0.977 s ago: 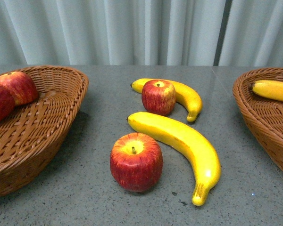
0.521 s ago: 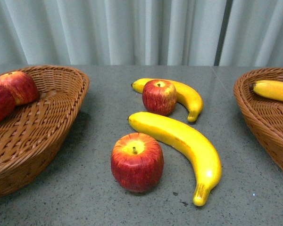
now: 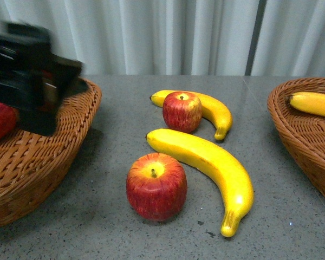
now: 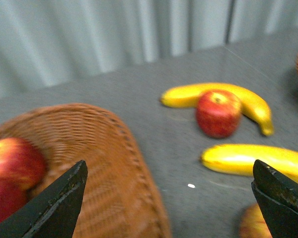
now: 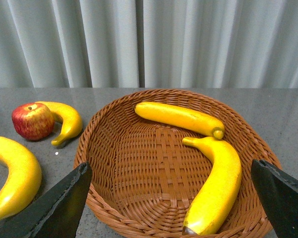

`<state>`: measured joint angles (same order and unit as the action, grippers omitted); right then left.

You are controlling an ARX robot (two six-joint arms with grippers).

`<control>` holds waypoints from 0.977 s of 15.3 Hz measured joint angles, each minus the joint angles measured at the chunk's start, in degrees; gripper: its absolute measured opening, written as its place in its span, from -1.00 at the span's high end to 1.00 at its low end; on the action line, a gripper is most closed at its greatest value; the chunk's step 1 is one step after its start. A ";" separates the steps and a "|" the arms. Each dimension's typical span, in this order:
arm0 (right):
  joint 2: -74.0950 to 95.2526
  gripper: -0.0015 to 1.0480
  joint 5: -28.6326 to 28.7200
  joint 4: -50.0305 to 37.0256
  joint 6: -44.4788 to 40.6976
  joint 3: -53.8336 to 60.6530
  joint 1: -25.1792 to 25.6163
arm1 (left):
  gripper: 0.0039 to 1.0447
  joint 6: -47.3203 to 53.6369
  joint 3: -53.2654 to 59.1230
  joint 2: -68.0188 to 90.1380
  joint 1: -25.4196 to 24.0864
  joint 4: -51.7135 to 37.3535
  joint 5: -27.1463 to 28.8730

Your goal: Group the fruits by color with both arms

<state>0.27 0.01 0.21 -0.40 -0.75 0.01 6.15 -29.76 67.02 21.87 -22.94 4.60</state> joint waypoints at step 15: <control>0.00 -0.87 0.00 0.00 0.00 0.00 0.00 | -0.61 6.32 -9.25 28.76 9.07 3.63 -11.45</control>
<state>0.27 0.01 0.21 -0.40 -0.75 0.01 12.47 -39.00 95.79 30.94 -19.31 -6.85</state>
